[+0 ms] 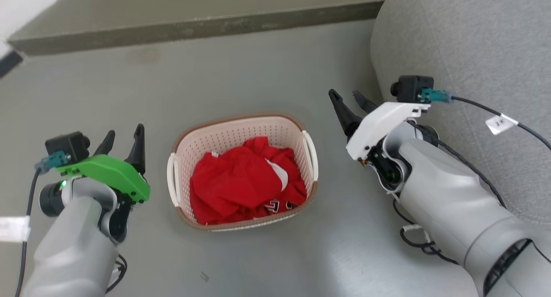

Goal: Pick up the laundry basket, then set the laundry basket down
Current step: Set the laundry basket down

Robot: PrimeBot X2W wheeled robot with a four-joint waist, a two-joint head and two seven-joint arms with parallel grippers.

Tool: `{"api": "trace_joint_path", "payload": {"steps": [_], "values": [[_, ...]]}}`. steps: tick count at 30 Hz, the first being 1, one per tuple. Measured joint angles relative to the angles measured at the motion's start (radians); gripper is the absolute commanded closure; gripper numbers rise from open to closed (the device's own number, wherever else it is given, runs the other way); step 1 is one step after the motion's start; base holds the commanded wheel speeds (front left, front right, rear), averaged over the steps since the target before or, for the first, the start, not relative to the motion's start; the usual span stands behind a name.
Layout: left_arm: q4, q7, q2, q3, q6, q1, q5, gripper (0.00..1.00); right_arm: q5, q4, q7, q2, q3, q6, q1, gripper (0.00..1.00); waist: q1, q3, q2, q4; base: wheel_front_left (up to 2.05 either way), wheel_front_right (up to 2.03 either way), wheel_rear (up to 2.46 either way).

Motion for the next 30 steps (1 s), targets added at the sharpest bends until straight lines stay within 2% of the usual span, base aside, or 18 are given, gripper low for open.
{"api": "trace_joint_path", "payload": {"steps": [13, 20, 25, 30], "values": [[-0.148, 0.000, 0.004, 0.099, 0.039, 0.142, 0.084, 0.00, -0.152, -0.138, 0.000, -0.047, -0.166, -0.002, 0.129, 0.00, 0.0000, -0.100, 0.0000, -0.010, 0.00, 0.00, 0.00], [-0.231, 0.000, 0.004, 0.138, 0.061, 0.216, 0.139, 0.00, -0.255, -0.246, 0.000, -0.064, -0.253, -0.014, 0.192, 0.00, 0.0000, -0.145, 0.0000, -0.012, 0.00, 0.00, 0.00], [-0.310, 0.000, 0.003, 0.174, 0.074, 0.254, 0.184, 0.00, -0.350, -0.351, -0.001, -0.084, -0.343, -0.038, 0.236, 0.00, 0.0000, -0.156, 0.0000, -0.011, 0.00, 0.00, 0.00], [-0.372, 0.000, -0.002, 0.202, 0.081, 0.284, 0.213, 0.00, -0.424, -0.418, -0.001, -0.089, -0.390, -0.065, 0.316, 0.00, 0.0000, -0.161, 0.0000, -0.005, 0.00, 0.00, 0.00]]}}
